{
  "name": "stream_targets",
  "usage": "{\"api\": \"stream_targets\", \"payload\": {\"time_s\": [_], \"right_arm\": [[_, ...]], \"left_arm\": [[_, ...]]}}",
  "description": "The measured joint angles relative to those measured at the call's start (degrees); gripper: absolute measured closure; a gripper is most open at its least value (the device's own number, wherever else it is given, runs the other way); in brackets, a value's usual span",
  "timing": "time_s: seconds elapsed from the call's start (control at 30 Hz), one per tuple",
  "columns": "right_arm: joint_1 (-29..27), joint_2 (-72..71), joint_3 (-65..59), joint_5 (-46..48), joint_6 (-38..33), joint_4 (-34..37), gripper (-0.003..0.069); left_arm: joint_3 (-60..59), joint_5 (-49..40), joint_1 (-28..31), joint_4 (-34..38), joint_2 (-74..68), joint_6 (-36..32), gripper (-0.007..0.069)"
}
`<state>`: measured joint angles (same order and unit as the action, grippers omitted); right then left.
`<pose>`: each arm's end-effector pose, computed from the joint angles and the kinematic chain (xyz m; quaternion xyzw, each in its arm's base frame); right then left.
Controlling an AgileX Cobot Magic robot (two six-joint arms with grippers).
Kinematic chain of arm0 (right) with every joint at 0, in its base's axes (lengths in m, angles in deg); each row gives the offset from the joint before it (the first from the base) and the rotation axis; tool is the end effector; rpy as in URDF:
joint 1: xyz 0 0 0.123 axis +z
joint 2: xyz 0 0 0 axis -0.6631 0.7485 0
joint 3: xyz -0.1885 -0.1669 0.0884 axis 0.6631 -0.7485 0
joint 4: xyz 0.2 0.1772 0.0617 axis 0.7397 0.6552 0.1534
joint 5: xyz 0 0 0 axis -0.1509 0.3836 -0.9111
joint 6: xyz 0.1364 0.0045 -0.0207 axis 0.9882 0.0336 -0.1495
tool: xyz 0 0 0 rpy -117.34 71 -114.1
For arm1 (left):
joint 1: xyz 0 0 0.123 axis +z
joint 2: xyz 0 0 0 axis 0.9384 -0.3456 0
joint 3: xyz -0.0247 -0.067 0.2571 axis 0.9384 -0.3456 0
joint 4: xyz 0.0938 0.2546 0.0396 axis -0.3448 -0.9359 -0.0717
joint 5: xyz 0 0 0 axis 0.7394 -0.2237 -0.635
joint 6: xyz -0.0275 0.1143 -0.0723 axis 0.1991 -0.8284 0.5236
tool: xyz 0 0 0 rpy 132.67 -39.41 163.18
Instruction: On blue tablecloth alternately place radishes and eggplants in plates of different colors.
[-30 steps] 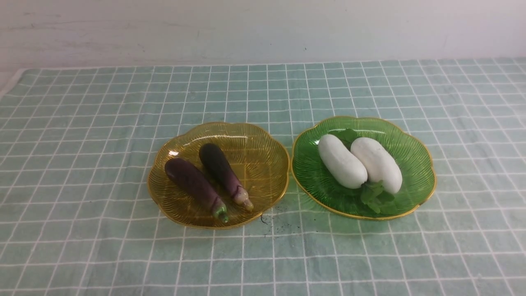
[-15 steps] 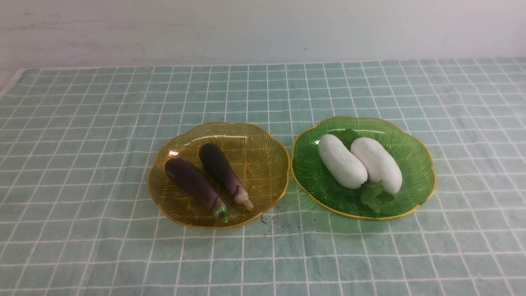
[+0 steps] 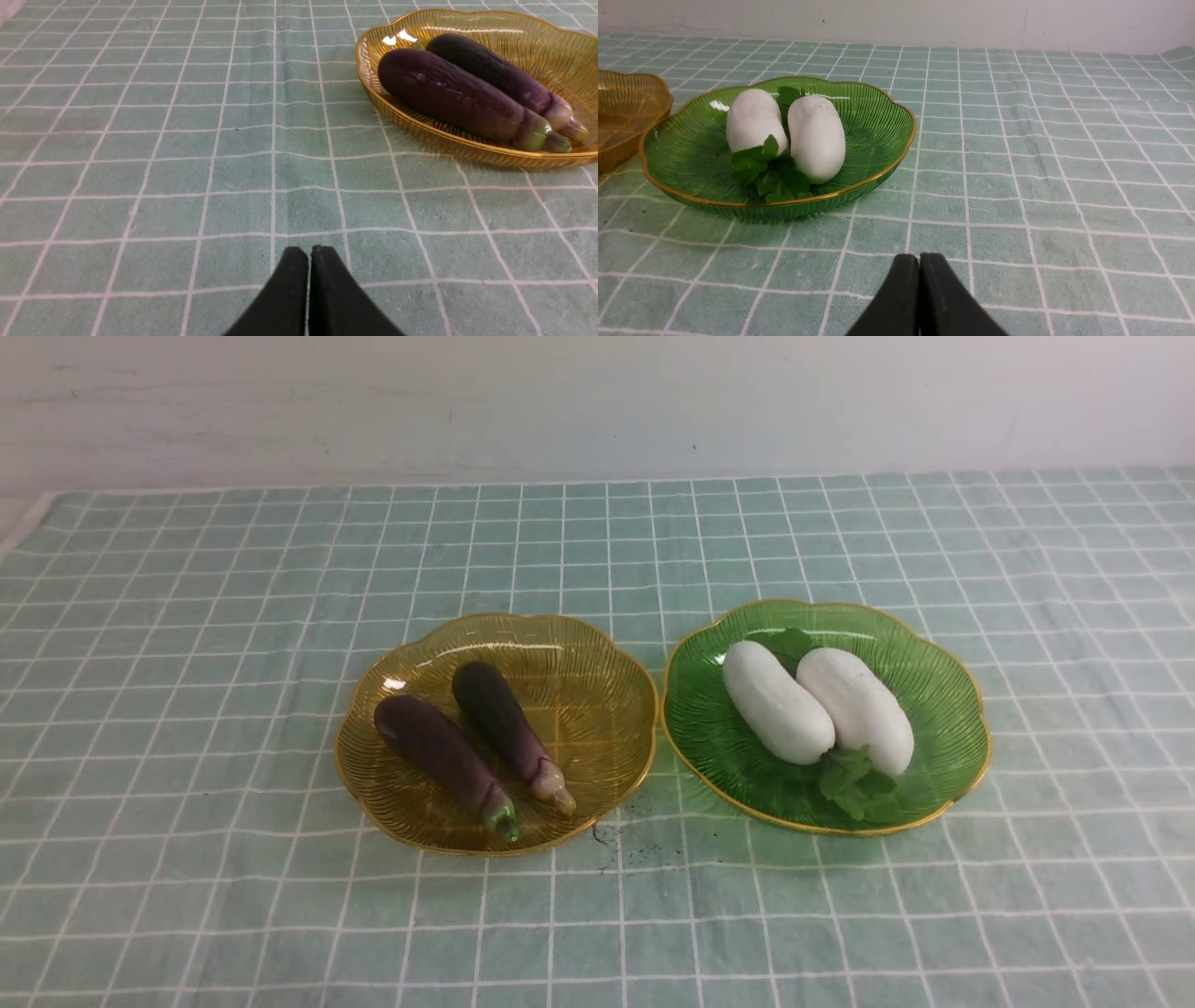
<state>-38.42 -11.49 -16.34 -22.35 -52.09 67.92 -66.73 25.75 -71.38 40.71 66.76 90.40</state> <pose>0.1390 0.0083 0.1584 -0.0323 0.8021 0.0112 0.5962 0.1380 -0.0049 0.1556 0.0030 0.8095 -0.0190 0.5868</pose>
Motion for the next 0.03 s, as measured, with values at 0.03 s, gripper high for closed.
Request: {"api": "stream_targets", "payload": {"time_s": [0.03], "right_arm": [[0.00, 0.00, 0.00, 0.00, 0.00, 0.00, 0.0673]], "left_arm": [[0.00, 0.00, 0.00, 0.00, 0.00, 0.00, 0.0632]]}}
